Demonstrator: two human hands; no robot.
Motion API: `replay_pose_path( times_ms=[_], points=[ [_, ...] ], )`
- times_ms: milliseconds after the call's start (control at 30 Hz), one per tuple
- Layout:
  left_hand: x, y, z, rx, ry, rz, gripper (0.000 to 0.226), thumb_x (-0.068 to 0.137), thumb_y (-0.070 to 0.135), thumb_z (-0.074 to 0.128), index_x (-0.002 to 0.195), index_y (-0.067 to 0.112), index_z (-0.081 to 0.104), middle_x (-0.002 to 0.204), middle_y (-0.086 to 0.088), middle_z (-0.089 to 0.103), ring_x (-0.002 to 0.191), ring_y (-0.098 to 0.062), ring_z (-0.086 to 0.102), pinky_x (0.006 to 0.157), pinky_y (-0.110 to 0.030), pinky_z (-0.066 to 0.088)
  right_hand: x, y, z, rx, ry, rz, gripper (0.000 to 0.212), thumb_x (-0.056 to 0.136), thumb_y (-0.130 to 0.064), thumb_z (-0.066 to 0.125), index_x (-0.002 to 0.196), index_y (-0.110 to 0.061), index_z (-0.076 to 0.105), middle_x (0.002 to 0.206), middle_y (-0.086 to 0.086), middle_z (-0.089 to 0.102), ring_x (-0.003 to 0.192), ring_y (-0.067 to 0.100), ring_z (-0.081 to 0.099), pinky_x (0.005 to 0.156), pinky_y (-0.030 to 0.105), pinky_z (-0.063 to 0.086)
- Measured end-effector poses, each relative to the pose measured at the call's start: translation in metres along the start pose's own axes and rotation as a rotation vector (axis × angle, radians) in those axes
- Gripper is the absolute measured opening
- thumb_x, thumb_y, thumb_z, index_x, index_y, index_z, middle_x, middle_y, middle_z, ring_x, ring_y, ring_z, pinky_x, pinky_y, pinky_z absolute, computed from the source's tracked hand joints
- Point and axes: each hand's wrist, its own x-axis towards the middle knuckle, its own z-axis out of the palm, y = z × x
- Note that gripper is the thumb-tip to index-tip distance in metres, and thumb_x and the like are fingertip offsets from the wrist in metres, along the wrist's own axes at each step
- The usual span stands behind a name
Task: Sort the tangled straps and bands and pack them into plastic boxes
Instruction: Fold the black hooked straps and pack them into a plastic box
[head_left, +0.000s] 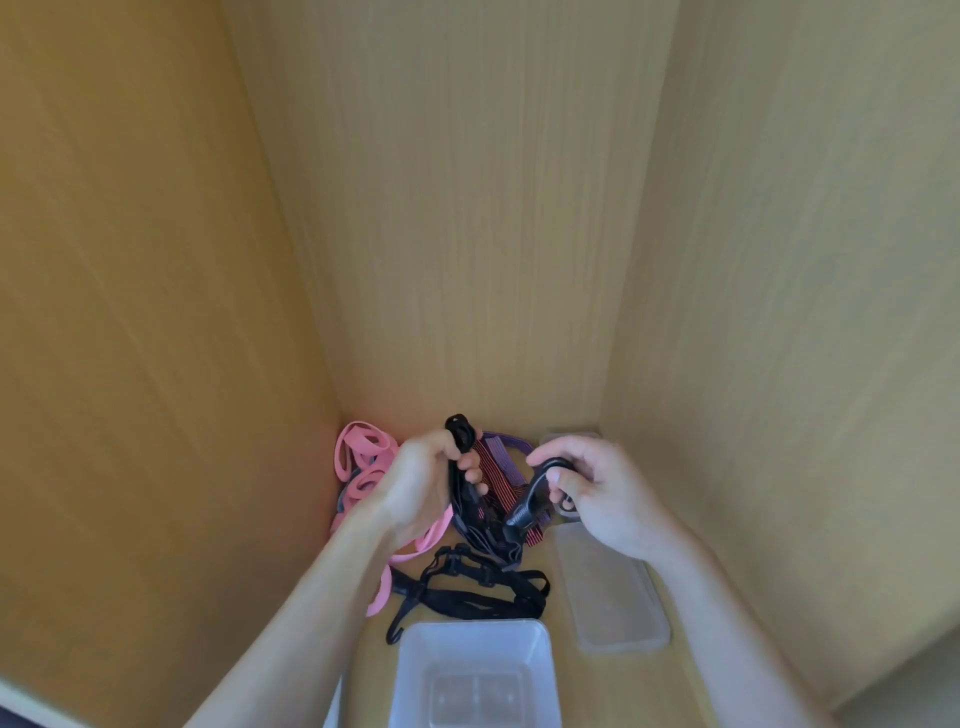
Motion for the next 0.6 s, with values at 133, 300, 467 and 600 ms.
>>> replay_pose_path(
  times_ms=[133, 300, 467, 600],
  points=[
    [0.004, -0.009, 0.008, 0.132, -0.046, 0.040, 0.053, 0.064, 0.006, 0.050, 0.117, 0.004, 0.048, 0.070, -0.002, 0.043, 0.063, -0.018, 0.045, 0.070, -0.037, 0.043, -0.002, -0.011, 0.006, -0.011, -0.050, -0.054, 0.033, 0.094, -0.008, 0.053, 0.095, -0.041, 0.057, 0.082, -0.004, 0.068, 0.071, 0.009, 0.064, 0.069, 0.028, 0.050],
    [0.005, -0.010, 0.015, 0.246, -0.259, 0.136, 0.031, 0.057, 0.003, 0.048, 0.085, 0.014, 0.058, 0.075, -0.005, 0.052, 0.074, -0.024, 0.050, 0.069, -0.032, 0.048, -0.002, -0.024, 0.009, 0.108, -0.051, -0.061, 0.020, 0.095, -0.001, 0.057, 0.099, -0.019, 0.063, 0.076, -0.001, 0.071, 0.067, 0.010, 0.065, 0.062, 0.023, 0.050],
    [-0.002, -0.013, 0.018, 0.296, -0.305, 0.132, 0.041, 0.061, 0.007, 0.061, 0.101, 0.017, 0.057, 0.091, -0.007, 0.058, 0.090, -0.025, 0.060, 0.081, -0.041, 0.050, -0.001, -0.029, 0.010, 0.205, 0.018, -0.074, 0.019, 0.095, 0.001, 0.060, 0.101, -0.015, 0.068, 0.076, 0.000, 0.073, 0.061, 0.007, 0.064, 0.055, 0.019, 0.046],
    [-0.005, -0.016, 0.019, 0.494, -0.178, 0.079, 0.059, 0.068, 0.010, 0.072, 0.121, 0.010, 0.048, 0.101, -0.009, 0.056, 0.089, -0.018, 0.059, 0.083, -0.038, 0.049, 0.000, -0.030, 0.012, 0.209, 0.026, -0.091, 0.022, 0.093, -0.001, 0.063, 0.099, -0.020, 0.072, 0.078, 0.003, 0.074, 0.061, 0.012, 0.064, 0.054, 0.014, 0.046]
  ],
)
